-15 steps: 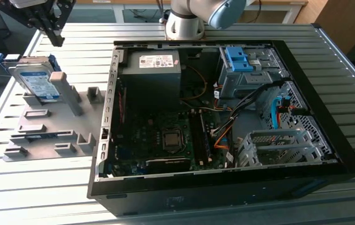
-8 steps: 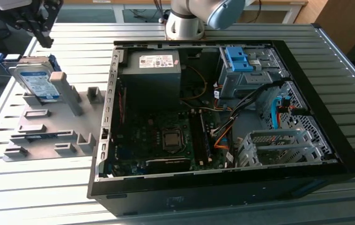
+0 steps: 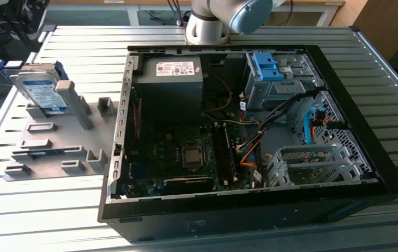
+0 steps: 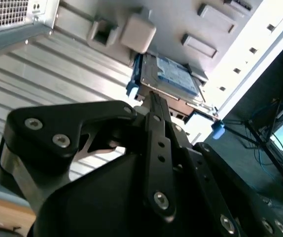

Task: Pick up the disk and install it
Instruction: 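Reach for the disk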

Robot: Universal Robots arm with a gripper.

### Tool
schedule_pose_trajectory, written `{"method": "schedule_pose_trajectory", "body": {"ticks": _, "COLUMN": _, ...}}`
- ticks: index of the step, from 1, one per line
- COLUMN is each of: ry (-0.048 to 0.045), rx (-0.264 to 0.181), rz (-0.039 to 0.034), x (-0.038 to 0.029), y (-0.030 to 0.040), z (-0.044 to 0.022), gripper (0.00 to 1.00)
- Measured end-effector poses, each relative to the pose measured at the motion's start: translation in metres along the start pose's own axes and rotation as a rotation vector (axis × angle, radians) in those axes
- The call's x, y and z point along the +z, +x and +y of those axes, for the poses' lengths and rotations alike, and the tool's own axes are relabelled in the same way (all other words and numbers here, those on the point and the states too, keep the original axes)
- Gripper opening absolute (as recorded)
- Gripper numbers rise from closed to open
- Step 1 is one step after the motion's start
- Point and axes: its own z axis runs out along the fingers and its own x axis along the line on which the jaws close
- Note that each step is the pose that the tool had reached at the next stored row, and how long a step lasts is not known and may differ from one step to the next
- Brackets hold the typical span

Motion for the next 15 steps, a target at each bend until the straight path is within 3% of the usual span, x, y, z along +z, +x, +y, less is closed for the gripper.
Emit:
{"method": "schedule_pose_trajectory", "body": {"ticks": 4, "ry": 0.0002, "rx": -0.007, "rz": 0.0021, "x": 0.0004, "y": 0.0072, "z": 0.0013, "gripper": 0.11}}
{"method": "schedule_pose_trajectory", "body": {"ticks": 5, "ry": 0.0006, "rx": -0.007, "rz": 0.0083, "x": 0.0005, "y": 0.0086, "z": 0.0013, "gripper": 0.11}}
{"method": "schedule_pose_trajectory", "body": {"ticks": 7, "ry": 0.0025, "rx": -0.008, "rz": 0.0346, "x": 0.0004, "y": 0.0103, "z": 0.0013, "gripper": 0.11}}
{"method": "schedule_pose_trajectory", "body": {"ticks": 8, "ry": 0.0031, "rx": -0.009, "rz": 0.0399, "x": 0.0005, "y": 0.0122, "z": 0.0012, "gripper": 0.11}}
{"method": "schedule_pose_trajectory", "body": {"ticks": 12, "ry": 0.0201, "rx": -0.031, "rz": 0.0440, "x": 0.0013, "y": 0.0145, "z": 0.0010, "gripper": 0.11}}
{"method": "schedule_pose_trajectory", "body": {"ticks": 15, "ry": 0.0203, "rx": -0.038, "rz": 0.0432, "x": 0.0023, "y": 0.0206, "z": 0.0002, "gripper": 0.11}}
